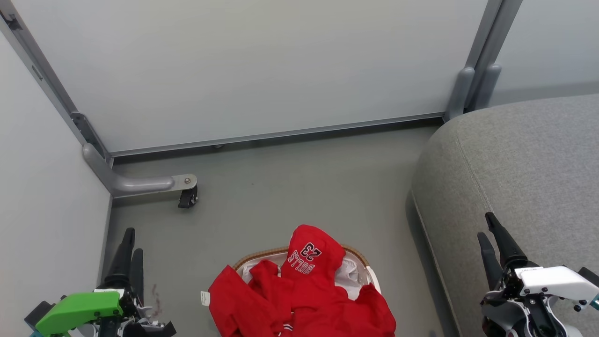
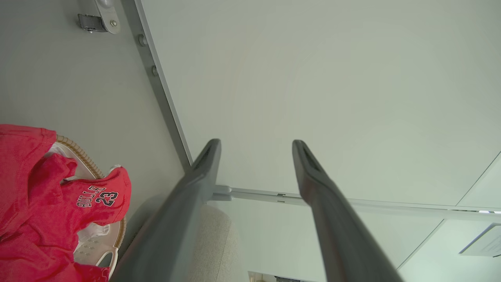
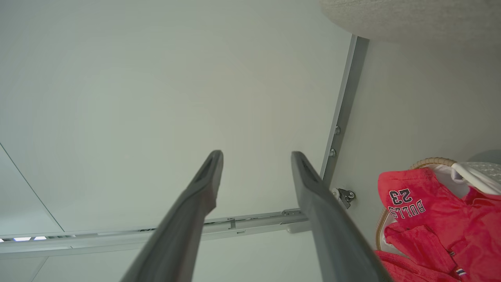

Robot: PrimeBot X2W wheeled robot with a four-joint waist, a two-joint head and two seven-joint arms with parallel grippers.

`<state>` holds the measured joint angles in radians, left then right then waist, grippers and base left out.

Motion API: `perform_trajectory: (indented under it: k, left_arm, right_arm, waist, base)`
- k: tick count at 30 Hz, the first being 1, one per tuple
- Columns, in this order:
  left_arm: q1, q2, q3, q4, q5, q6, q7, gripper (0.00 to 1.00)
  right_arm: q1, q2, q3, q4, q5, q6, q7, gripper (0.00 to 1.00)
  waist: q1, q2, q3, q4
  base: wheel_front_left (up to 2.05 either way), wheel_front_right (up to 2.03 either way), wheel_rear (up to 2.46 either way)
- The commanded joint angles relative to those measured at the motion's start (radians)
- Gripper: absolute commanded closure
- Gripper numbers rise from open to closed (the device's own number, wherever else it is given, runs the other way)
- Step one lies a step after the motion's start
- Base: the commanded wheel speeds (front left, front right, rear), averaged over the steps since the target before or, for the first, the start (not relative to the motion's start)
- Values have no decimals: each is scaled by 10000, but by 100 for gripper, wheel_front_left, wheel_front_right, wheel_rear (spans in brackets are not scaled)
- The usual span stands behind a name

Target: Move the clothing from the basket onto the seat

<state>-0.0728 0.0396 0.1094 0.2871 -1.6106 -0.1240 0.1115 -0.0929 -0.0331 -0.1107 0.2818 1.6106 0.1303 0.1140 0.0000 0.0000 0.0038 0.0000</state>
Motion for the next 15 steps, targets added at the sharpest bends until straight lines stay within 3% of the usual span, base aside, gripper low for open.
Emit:
perform_trajectory:
  k: [1, 8, 15]
  left_arm:
    - [-197, 26, -22, -93, 120, -22, -141, 0]
    - [-310, 92, -81, 33, 1264, -27, -484, 0]
    - [-361, 82, -130, 45, 3082, -26, -810, 0]
  right_arm:
    - [-159, -76, 10, -180, -85, 2, -91, 0]
    - [-262, -342, 282, -174, -839, 2, -490, 0]
    - [-381, -405, 319, -250, -2413, 3, -820, 0]
  waist:
    - [0, 0, 2, 3]
    - [0, 0, 14, 21]
    - [0, 0, 30, 35]
  base:
    - [0, 0, 0]
    - [0, 0, 0]
    - [0, 0, 0]
